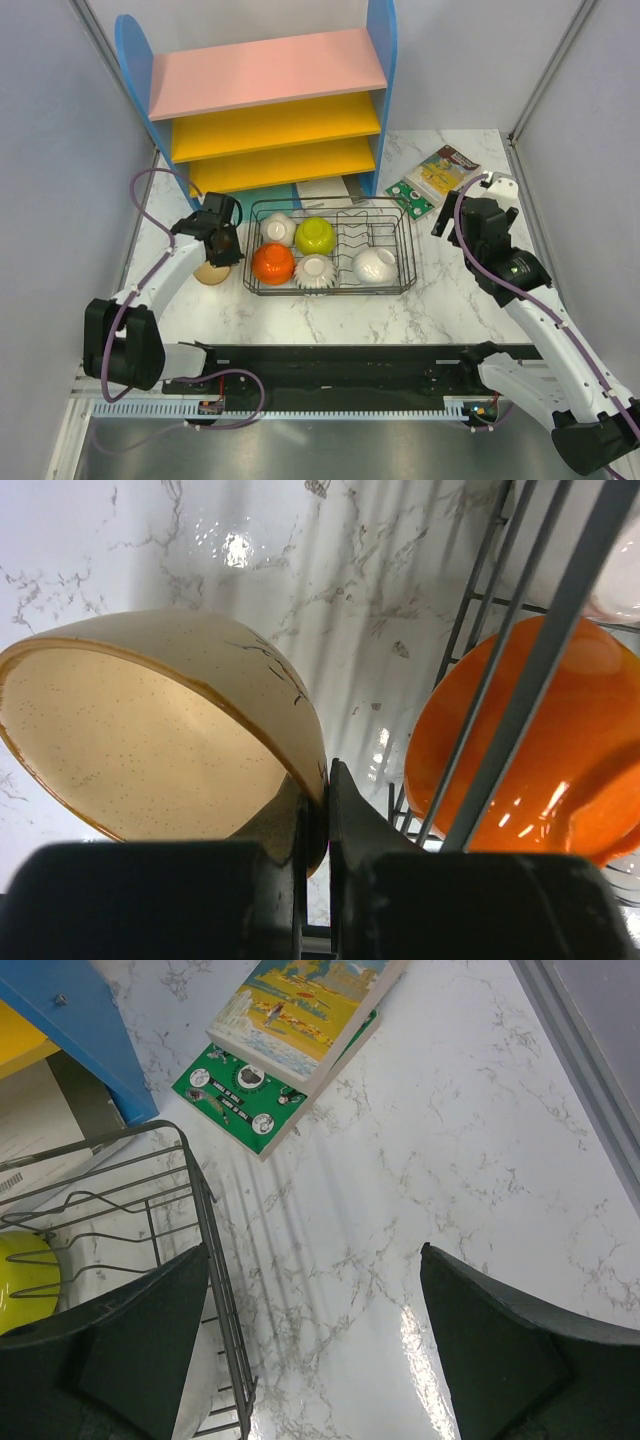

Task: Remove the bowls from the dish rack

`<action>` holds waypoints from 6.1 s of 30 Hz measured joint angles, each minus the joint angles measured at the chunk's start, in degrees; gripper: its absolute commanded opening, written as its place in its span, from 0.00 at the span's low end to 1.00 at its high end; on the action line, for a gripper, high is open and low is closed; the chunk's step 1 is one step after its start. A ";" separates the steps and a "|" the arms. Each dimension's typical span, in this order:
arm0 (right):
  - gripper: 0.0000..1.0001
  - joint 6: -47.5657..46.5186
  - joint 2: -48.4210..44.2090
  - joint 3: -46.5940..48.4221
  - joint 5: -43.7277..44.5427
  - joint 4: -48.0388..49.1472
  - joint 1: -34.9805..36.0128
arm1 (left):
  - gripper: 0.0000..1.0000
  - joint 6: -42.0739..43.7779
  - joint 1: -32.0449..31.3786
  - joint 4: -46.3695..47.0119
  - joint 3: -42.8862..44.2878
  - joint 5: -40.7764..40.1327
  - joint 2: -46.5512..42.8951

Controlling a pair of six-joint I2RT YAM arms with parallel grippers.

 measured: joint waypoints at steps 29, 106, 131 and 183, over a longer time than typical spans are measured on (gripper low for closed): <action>0.94 -1.49 -0.83 -0.57 -1.75 0.24 0.00 | 0.47 -1.03 0.13 -0.33 0.09 -2.58 7.34; 0.88 -7.30 8.17 1.09 -25.92 2.12 1.55 | 0.59 -12.66 -30.23 39.50 -4.37 38.91 -2.91; 0.89 -7.06 6.99 -1.01 -26.36 3.37 1.55 | 0.69 -15.91 -30.62 40.87 -4.48 38.95 1.38; 0.91 -8.55 5.40 -1.99 -24.33 3.15 1.55 | 0.70 -7.69 -29.11 34.29 8.48 37.79 22.95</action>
